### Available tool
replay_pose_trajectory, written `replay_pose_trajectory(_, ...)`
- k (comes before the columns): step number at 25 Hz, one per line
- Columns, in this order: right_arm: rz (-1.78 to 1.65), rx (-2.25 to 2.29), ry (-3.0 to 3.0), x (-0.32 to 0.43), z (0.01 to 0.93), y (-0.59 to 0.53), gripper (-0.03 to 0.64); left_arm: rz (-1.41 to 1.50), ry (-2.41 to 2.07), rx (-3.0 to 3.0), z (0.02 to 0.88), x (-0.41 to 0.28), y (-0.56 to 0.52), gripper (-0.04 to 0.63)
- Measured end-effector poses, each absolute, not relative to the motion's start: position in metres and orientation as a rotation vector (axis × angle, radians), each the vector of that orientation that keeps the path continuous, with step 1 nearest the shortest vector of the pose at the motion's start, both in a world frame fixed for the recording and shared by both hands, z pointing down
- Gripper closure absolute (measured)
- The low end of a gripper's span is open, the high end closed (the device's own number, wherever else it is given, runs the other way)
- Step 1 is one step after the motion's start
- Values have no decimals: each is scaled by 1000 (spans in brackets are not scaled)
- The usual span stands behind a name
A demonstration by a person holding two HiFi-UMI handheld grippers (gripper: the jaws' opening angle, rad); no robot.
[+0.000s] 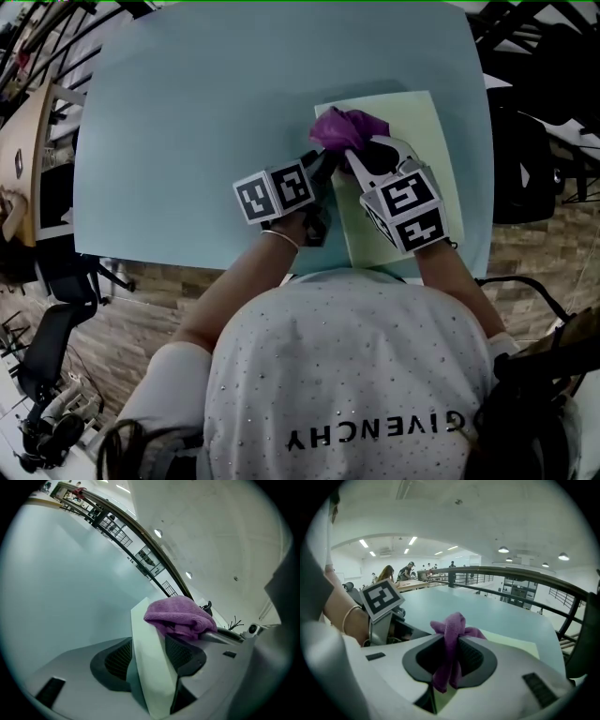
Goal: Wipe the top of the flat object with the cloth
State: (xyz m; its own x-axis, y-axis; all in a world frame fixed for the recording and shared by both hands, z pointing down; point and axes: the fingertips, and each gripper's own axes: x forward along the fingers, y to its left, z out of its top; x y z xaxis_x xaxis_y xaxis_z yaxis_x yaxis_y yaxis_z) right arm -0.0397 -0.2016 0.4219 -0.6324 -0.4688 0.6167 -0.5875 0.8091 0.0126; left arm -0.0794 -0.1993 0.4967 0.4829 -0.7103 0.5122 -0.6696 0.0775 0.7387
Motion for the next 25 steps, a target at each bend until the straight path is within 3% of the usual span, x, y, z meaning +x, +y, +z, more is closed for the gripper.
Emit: replay_pose_trajectory(25,253,776,-2169,-17,461,-207,549,66,-1175,1747,493,-79,-203,370)
